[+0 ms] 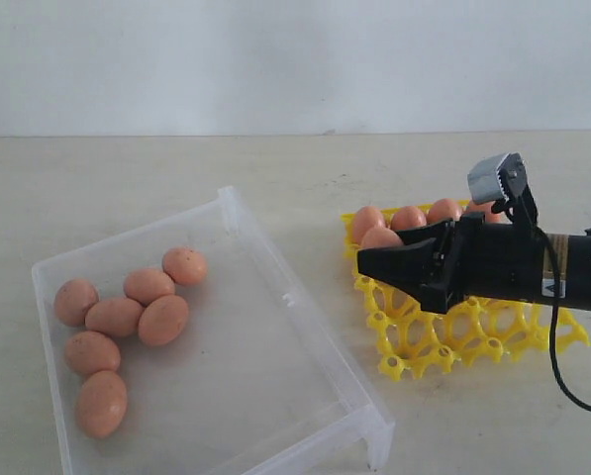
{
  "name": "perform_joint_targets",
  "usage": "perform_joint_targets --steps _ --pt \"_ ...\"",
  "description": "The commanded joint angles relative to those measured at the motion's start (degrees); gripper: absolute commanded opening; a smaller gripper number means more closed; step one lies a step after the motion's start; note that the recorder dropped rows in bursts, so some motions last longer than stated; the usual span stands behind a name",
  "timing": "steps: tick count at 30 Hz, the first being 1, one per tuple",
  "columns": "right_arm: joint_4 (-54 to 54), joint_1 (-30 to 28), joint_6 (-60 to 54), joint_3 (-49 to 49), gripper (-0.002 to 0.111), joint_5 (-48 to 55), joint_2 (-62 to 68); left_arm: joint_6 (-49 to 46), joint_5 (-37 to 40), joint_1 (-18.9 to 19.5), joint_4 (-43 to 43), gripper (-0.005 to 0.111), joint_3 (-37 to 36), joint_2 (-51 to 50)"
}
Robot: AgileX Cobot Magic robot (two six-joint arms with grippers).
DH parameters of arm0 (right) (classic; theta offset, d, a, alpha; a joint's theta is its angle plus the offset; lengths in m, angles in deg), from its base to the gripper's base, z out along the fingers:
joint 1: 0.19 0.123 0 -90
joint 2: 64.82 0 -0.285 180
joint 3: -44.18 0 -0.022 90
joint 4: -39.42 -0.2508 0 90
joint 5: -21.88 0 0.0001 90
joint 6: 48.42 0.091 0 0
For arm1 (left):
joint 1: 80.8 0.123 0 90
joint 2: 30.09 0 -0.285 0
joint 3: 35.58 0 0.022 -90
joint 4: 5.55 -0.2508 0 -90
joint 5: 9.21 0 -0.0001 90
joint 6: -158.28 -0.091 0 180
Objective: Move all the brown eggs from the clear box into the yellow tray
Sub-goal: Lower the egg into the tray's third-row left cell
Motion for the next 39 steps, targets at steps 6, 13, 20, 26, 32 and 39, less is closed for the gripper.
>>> perform_joint_targets --steps 6,13,20,26,32,39 --pt "0.0 -0.1 -2.5 0.1 0.000 10.2 -0.3 0.0 -0.4 -0.2 0.4 0.004 -0.2 0.2" --pt "-0.7 -0.1 -5.9 0.1 0.000 9.9 -0.2 0.0 -0.4 -0.2 0.4 0.004 -0.2 0.2" --pt "-1.3 -0.1 -8.6 0.1 0.004 9.9 -0.2 0.0 -0.4 -0.2 0.4 0.004 -0.2 0.2" --pt "-1.3 -0.1 -8.7 0.1 0.047 9.9 -0.2 0.0 -0.4 -0.2 0.4 0.004 -0.2 0.2" --pt "-1.3 -0.1 -7.4 0.1 0.058 9.9 -0.2 0.0 -0.4 -0.2 0.4 0.004 -0.2 0.2" --pt "-4.8 -0.1 -7.4 0.1 0.058 -2.7 -0.3 0.0 -0.4 -0.2 0.4 0.004 -0.2 0.2"
